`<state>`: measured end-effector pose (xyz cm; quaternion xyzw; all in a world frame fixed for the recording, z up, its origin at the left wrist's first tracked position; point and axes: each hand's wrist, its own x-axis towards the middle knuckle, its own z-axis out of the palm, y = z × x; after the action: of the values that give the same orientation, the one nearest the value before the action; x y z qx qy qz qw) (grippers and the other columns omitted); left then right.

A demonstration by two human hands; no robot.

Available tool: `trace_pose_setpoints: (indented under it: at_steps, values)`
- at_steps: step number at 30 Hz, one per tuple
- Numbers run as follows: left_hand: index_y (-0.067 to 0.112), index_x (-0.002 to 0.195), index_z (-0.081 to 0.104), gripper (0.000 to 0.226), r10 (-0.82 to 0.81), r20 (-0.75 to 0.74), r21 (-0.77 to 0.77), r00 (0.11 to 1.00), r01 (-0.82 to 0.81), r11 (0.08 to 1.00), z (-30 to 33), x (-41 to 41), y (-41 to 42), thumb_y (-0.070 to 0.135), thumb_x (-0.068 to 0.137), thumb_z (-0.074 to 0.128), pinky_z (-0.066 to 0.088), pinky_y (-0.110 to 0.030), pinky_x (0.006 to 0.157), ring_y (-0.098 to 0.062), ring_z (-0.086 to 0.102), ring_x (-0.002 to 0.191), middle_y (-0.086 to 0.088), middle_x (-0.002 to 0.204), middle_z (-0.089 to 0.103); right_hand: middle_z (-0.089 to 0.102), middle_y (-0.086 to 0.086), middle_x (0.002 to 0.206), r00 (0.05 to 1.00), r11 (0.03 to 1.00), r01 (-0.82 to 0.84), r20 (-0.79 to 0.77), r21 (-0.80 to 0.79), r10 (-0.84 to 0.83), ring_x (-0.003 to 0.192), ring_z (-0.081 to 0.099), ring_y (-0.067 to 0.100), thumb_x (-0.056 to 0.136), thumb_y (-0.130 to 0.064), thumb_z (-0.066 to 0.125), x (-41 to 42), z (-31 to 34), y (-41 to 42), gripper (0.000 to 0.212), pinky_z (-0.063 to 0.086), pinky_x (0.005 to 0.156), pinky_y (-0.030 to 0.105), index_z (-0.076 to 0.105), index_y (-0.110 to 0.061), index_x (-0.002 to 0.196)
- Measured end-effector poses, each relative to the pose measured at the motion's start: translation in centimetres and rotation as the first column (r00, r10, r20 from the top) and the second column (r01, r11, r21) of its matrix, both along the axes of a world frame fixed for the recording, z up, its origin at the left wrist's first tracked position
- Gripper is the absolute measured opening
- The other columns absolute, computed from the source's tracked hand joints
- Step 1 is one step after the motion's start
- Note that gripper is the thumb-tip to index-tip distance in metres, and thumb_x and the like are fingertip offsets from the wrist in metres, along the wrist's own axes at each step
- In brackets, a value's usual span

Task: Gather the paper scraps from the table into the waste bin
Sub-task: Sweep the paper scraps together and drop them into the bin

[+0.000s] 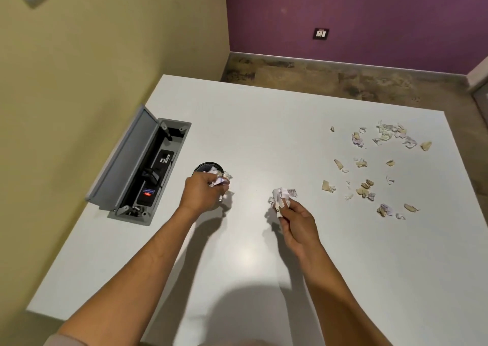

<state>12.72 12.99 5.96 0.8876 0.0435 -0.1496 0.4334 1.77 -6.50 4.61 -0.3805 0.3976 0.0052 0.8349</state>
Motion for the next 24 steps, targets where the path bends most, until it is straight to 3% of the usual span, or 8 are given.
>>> trace_pose_setpoints:
  at_steps: [3,7,10,12,15,19,24]
  values:
    - [0.015,0.061,0.070,0.018,-0.015,-0.038,0.092,0.999,0.018,0.996,0.0,2.0,1.9,0.019,0.076,0.079,0.039,-0.023,0.057,-0.020,0.055,0.064,-0.011,0.066,0.067,0.073,-0.001,0.065,1.000,1.000,-0.020,0.010,0.002,0.020,0.053,0.066,0.006,0.089,0.009,0.056,0.8,-0.1,1.4,0.020,0.050,0.050,0.012,0.067,-0.007,0.087]
    - [0.003,0.062,0.064,0.029,-0.075,-0.071,0.234,0.995,0.089,0.968,-0.3,4.6,2.8,0.022,0.078,0.079,0.037,-0.028,0.060,-0.025,0.053,0.072,-0.009,0.064,0.059,0.073,-0.001,0.068,0.999,0.999,-0.044,0.007,-0.004,0.044,0.056,0.068,0.006,0.090,0.009,0.056,1.6,-0.4,2.5,0.020,0.050,0.052,0.012,0.068,-0.007,0.087]
    - [0.012,0.063,0.059,0.027,-0.150,-0.133,0.333,0.980,0.187,0.924,-0.8,6.5,2.1,0.022,0.078,0.079,0.039,-0.027,0.065,-0.030,0.056,0.085,-0.014,0.079,0.059,0.075,-0.002,0.072,0.998,0.998,-0.058,-0.001,-0.001,0.058,0.062,0.069,0.005,0.091,0.008,0.055,1.9,-0.8,2.9,0.020,0.051,0.057,0.010,0.069,-0.007,0.089]
    - [0.008,0.081,0.067,0.017,-0.217,-0.165,0.429,0.962,0.268,0.863,-1.5,7.6,1.2,0.022,0.080,0.077,0.043,-0.030,0.068,-0.030,0.059,0.090,-0.018,0.092,0.064,0.075,-0.004,0.073,0.997,0.997,-0.072,-0.013,-0.011,0.072,0.064,0.069,0.002,0.091,0.007,0.055,1.9,-1.1,3.0,0.020,0.051,0.057,0.010,0.069,-0.008,0.091]
    - [0.002,0.107,0.062,0.023,-0.287,-0.189,0.557,0.939,0.343,0.756,-3.1,8.9,-0.4,0.013,0.087,0.062,0.050,-0.035,0.076,-0.037,0.061,0.101,-0.021,0.114,0.060,0.075,-0.004,0.074,0.996,0.995,-0.086,-0.030,-0.046,0.085,0.066,0.069,0.001,0.091,0.006,0.055,1.8,-1.7,3.3,0.020,0.050,0.057,0.010,0.069,-0.008,0.093]
    - [0.002,0.103,0.058,0.017,-0.389,-0.232,0.614,0.892,0.444,0.652,-5.1,9.6,-1.6,0.009,0.090,0.049,0.044,-0.033,0.066,-0.036,0.062,0.098,-0.018,0.112,0.059,0.076,-0.002,0.079,0.993,0.991,-0.108,-0.051,-0.075,0.104,0.069,0.069,0.004,0.091,0.003,0.058,1.6,-2.4,3.4,0.018,0.052,0.061,0.011,0.071,-0.008,0.095]
    - [0.002,0.105,0.058,0.019,-0.398,-0.285,0.628,0.872,0.484,0.609,-7.0,10.0,-1.7,0.006,0.089,0.049,0.046,-0.034,0.068,-0.035,0.062,0.100,-0.018,0.115,0.058,0.077,0.005,0.090,0.993,0.991,-0.115,-0.046,-0.062,0.112,0.079,0.072,0.010,0.090,0.002,0.060,1.9,-3.1,3.7,0.016,0.054,0.065,0.015,0.072,-0.006,0.096]
